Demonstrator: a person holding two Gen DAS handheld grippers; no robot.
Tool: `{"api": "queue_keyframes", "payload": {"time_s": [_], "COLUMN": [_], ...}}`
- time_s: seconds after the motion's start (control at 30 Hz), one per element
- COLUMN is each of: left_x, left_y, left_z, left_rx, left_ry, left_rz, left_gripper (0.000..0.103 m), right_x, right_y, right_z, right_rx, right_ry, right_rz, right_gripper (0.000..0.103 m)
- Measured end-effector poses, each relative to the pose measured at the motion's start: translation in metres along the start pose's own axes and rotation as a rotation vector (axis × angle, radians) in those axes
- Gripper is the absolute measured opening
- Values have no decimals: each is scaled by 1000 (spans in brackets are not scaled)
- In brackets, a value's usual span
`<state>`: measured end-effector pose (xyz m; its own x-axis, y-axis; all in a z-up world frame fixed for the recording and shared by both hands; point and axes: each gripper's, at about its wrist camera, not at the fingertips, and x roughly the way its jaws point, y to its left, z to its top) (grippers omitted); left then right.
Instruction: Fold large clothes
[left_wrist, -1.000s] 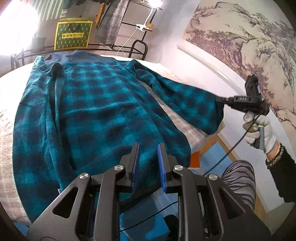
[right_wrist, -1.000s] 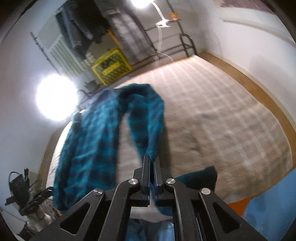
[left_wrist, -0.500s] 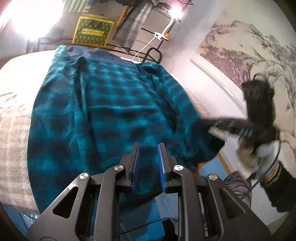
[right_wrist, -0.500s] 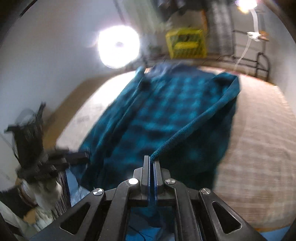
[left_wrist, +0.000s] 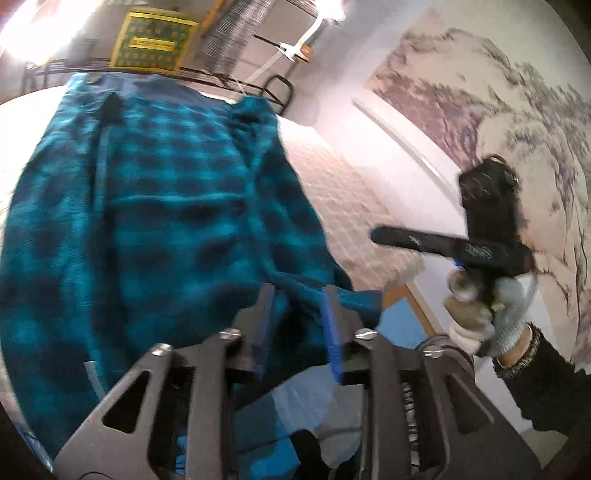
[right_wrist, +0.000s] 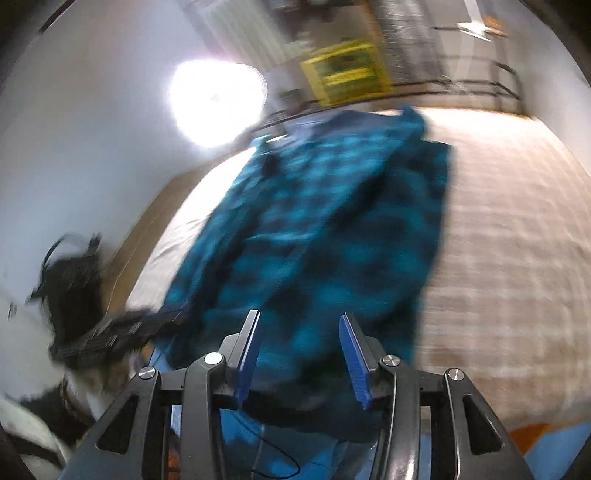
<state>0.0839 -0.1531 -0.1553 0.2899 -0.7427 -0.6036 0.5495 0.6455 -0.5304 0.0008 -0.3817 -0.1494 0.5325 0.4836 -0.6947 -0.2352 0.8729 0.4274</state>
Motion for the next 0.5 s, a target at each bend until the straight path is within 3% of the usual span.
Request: {"api": "queue_keyframes", "payload": {"time_s": [0.13, 0.27, 0.37, 0.43, 0.5], "left_x": [13, 37, 57, 63, 63], "left_y": [-19, -25, -16, -7, 14], "left_z": [7, 13, 9, 3, -1], "left_rx": [-36, -54, -33, 6, -20], "left_ry": [30, 90, 147, 156, 157], "left_rz": [-75, -32, 90, 231, 347], "left_gripper": [47, 52, 51, 43, 43], "right_x": [11, 25, 38, 50, 64], "right_y": [-49, -77, -92, -98, -96], "right_z": [1, 9, 18, 23, 31], "right_rx": [148, 230, 275, 290, 298], "right_ry": [0, -10, -26, -23, -6], "right_rz": [-20, -10, -17, 13, 85], "right_gripper": [46, 47, 46, 46, 46]}}
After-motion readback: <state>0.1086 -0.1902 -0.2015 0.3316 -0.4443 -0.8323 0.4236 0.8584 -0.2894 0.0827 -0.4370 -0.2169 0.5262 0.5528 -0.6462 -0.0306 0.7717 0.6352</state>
